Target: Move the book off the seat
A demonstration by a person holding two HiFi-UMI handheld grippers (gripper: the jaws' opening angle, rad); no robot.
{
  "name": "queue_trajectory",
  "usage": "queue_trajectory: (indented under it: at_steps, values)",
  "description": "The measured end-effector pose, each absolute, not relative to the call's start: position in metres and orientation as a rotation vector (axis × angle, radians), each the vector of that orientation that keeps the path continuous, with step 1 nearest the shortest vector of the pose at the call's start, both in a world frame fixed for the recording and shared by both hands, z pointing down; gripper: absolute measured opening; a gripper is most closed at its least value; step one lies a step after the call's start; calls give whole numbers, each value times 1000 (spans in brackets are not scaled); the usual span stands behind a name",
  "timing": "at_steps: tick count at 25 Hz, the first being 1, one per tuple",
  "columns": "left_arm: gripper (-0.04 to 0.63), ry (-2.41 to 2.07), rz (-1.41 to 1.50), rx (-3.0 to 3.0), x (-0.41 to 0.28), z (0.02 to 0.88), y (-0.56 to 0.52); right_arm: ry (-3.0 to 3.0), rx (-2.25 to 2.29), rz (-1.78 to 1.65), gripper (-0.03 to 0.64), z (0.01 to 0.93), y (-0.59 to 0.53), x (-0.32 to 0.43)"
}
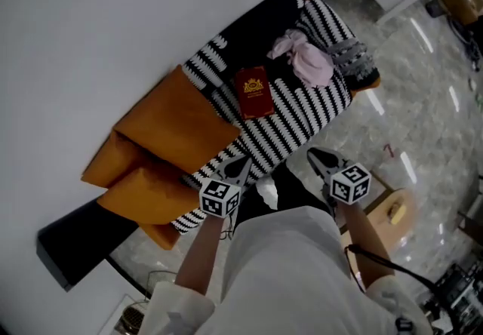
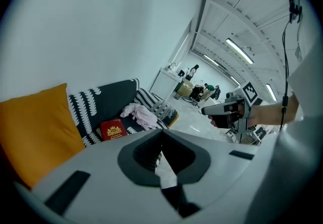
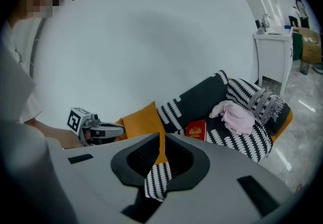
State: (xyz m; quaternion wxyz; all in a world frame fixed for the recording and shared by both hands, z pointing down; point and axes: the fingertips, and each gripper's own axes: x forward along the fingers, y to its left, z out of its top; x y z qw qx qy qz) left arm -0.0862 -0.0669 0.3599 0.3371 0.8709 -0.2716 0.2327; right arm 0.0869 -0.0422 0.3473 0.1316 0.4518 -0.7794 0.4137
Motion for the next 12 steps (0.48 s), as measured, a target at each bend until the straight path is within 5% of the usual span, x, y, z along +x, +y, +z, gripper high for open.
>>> queue_trajectory:
  at_steps: [12]
  values:
    - [3,-869,601,2133,-80,434,-107,-2269,1096,1285,51,431,-89,98]
